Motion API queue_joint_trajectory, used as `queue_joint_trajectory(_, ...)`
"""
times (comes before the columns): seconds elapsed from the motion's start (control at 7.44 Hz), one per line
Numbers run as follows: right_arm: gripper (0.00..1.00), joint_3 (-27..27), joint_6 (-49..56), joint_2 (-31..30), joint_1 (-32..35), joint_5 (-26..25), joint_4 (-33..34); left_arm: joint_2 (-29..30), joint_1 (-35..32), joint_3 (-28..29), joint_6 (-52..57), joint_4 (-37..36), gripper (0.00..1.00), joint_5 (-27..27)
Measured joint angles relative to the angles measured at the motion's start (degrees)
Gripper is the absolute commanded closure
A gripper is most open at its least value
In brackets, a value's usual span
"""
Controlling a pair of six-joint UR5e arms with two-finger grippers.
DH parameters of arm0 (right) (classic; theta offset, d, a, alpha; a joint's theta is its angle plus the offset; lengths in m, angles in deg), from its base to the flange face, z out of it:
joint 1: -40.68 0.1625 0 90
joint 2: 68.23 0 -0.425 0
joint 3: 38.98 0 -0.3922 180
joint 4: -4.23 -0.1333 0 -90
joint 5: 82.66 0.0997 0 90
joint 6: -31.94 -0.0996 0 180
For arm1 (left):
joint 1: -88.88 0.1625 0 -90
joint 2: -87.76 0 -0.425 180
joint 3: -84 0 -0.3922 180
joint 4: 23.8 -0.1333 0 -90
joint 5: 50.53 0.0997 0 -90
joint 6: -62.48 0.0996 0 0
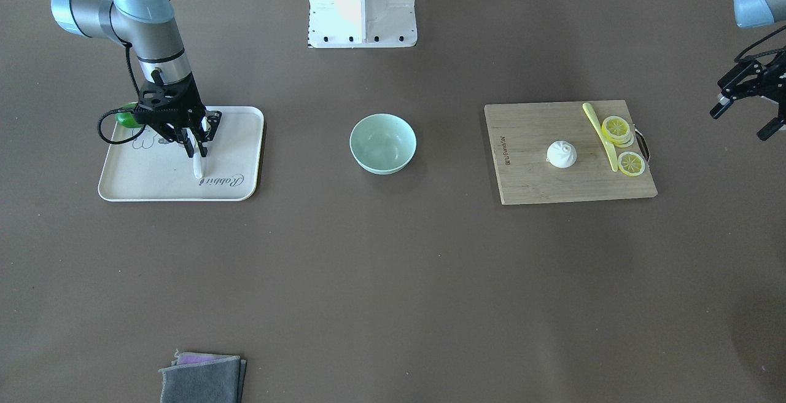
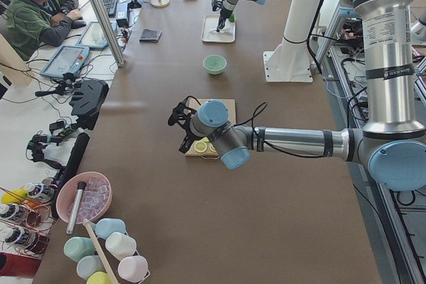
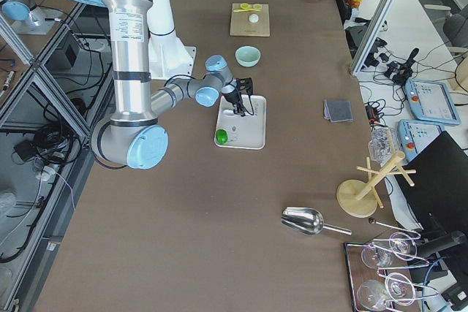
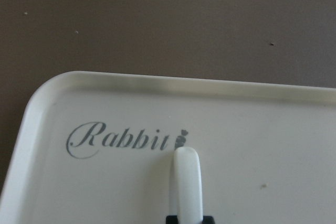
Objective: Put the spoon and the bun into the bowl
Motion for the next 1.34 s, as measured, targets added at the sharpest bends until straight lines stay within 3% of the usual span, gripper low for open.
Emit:
queue_joint_trajectory(0.4,1.0,3.3,0.0,1.0,-0.2,-0.7,3.1,0.0,0.0,0.1,0.0,0.0,0.02,0.0)
queue_joint_trajectory(0.54,1.0,6.5,-1.3,2.6,-0.3,-0.6,8.0,0.0,0.0,0.1,0.0,0.0,0.02,0.0)
queue_joint_trajectory(0.81,1.0,9.7,-9.7,13.3,-0.6,-0.5,23.6,0.0,0.0,0.1,0.0,0.0,0.02,0.0)
queue_joint_trajectory(1.07,1.0,7.1,-18.1,25.6,-1.2,-0.7,34.5,0.0,0.0,0.1,0.0,0.0,0.02,0.0)
queue_joint_trajectory(1.34,1.0,-0.6,-25.7,34.0,-2.3,-2.3,36.8,0.0,0.1,0.1,-0.1,0.1,0.02,0.0)
